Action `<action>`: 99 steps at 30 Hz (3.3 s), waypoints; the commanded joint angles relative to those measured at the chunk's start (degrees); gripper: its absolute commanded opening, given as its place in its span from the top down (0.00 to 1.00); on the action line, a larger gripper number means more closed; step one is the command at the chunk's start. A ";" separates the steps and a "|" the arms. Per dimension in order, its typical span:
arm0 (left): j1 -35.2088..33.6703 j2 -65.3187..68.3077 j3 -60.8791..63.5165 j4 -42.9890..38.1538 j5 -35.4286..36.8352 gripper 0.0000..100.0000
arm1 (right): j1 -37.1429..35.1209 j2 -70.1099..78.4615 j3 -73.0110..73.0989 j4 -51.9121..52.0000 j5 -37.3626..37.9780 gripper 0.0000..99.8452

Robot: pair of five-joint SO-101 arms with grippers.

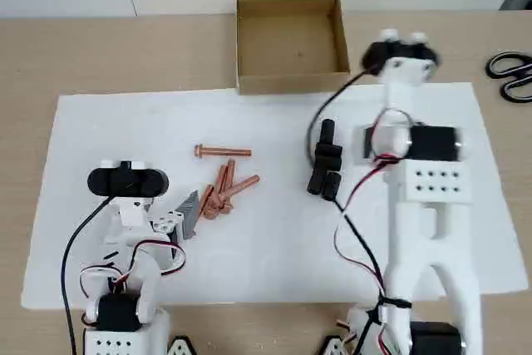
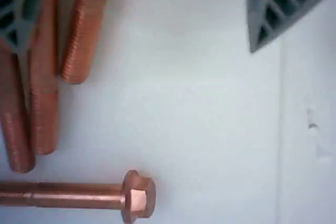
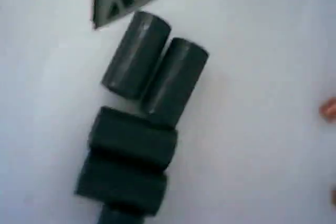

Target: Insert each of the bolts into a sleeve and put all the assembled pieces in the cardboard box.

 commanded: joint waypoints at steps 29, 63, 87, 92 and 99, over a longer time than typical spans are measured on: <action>0.00 -0.53 -0.13 -1.41 -0.09 0.74 | -7.69 0.22 21.19 -17.27 -7.82 0.82; 0.00 -0.53 -0.13 -1.41 -0.09 0.74 | -7.69 21.05 7.74 -16.31 -16.00 0.82; 0.00 -0.53 -0.13 -1.41 -0.09 0.74 | -7.69 23.96 8.18 -17.54 -15.65 0.88; 0.00 -0.53 -0.13 -1.41 -0.09 0.74 | -7.60 29.85 7.82 -18.15 -15.56 0.88; 0.00 -0.53 -0.13 -1.41 -0.09 0.74 | -7.52 30.46 7.82 -18.68 -15.47 0.89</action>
